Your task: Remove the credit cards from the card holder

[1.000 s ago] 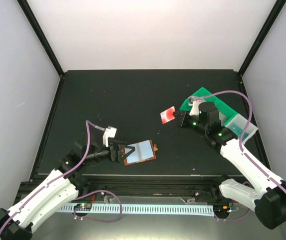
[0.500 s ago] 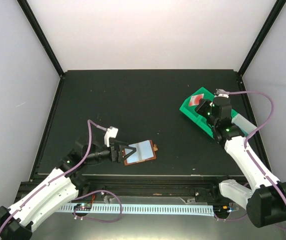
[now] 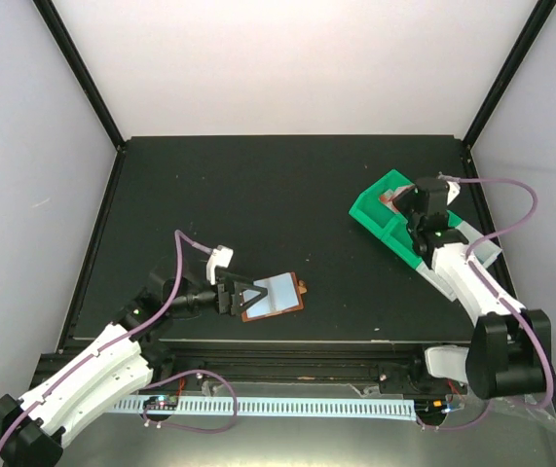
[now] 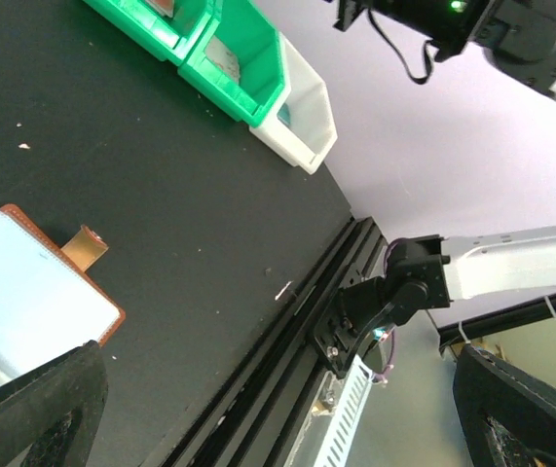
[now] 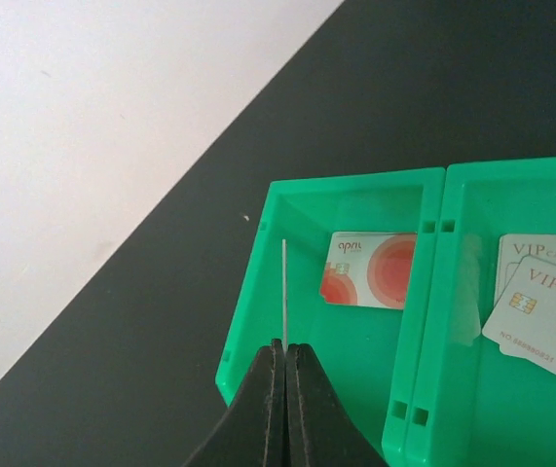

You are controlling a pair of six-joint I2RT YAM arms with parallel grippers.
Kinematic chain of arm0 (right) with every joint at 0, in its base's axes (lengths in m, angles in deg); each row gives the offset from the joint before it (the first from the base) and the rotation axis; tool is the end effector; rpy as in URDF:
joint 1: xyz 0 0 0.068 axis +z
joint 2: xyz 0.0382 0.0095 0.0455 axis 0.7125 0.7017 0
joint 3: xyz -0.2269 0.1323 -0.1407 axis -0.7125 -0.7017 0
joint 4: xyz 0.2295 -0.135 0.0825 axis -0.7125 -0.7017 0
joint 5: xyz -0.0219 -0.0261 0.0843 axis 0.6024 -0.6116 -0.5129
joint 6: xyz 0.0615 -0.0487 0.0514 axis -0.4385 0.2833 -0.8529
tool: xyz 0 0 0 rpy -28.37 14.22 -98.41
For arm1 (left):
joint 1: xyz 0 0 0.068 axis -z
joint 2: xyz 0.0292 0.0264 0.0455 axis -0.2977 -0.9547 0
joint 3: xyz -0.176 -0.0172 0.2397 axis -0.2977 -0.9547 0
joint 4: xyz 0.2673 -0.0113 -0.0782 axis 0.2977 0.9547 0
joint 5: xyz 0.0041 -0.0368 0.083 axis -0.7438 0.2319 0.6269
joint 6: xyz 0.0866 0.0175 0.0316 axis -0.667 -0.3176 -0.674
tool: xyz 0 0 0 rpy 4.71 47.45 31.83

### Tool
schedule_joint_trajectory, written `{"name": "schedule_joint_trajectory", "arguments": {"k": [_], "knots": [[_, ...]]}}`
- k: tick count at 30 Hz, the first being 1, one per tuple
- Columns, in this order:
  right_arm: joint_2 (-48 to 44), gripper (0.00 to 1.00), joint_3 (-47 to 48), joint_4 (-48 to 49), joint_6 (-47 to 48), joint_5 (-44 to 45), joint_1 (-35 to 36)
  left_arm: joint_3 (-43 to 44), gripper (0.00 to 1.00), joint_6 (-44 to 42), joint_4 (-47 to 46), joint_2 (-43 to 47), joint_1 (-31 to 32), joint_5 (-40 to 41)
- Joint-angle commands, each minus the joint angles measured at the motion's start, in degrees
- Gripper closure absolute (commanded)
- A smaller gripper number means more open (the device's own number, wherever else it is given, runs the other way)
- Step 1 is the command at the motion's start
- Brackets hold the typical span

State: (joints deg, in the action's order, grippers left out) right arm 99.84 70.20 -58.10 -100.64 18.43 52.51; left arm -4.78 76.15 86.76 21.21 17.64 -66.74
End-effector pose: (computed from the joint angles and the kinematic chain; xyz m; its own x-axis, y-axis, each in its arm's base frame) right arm 0.3264 0.0229 0.2567 -0.2636 0.7168 -0.6455 0.3996 0.6902 0.6032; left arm 0.1232 -0.1477 0.2295 -0.7975 -0.0706 -0.5992 0.5347 0.3773 -0.7561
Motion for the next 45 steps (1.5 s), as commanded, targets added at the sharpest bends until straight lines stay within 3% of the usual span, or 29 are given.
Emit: {"name": "schedule_joint_trajectory", "arguments": {"k": [1, 11, 17, 21, 31, 45], "knots": [[5.2, 0.99, 2.22, 5.58, -3.5, 2.68, -0.55, 0.01, 0.01, 1.9, -3.27, -0.26, 0.02, -2.07], [18.69, 0.99, 8.78, 10.5, -7.04, 3.78, -0.84, -0.37, 0.01, 3.82, -7.31, -0.9, 0.07, -4.58], [22.61, 0.99, 11.09, 10.89, -7.68, 8.65, -0.83, 0.59, 0.01, 4.04, -6.05, -0.33, 0.11, -6.8], [26.04, 0.99, 14.02, 9.67, -6.04, 6.88, -1.28, 0.36, 0.01, 2.51, -3.98, 1.38, 0.07, -6.04], [30.01, 0.99, 12.57, 12.19, -10.75, 4.79, -1.27, 4.27, 0.01, -2.16, 1.21, 0.94, 0.03, -5.89], [33.96, 0.99, 12.91, 13.84, -9.9, 3.27, -1.42, 3.53, 0.01, -1.75, -0.35, -0.5, 0.03, -8.14]]}}
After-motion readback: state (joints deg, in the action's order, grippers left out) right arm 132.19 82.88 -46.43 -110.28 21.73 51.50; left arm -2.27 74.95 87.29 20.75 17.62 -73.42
